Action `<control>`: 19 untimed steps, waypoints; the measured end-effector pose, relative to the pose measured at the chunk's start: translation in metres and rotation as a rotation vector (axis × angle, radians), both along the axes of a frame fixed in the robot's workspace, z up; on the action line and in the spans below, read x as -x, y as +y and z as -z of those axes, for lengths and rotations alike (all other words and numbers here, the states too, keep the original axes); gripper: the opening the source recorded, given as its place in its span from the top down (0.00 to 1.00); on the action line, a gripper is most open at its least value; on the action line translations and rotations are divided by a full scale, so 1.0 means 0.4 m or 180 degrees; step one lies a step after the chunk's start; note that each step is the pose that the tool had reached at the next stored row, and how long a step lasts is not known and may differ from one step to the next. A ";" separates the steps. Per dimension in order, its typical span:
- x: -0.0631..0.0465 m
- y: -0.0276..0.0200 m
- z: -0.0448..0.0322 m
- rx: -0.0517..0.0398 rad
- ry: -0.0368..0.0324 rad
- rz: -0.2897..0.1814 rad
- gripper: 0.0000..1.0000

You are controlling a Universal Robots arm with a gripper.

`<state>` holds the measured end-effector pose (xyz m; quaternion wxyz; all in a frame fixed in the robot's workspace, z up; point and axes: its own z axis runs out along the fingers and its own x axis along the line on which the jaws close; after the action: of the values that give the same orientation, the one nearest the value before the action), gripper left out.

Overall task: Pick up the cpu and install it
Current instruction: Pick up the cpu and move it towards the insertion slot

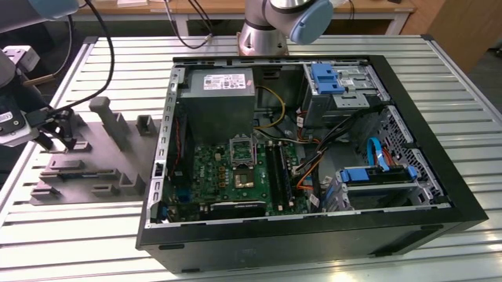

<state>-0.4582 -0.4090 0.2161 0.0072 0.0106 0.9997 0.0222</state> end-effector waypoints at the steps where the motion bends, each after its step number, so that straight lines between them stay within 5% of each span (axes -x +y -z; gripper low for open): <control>1: 0.000 0.000 -0.002 0.0000 0.0000 0.0000 0.53; 19: 0.000 0.000 -0.024 0.0000 0.0000 0.0000 0.53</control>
<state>-0.4582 -0.4090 0.2255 0.0072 0.0105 0.9997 0.0222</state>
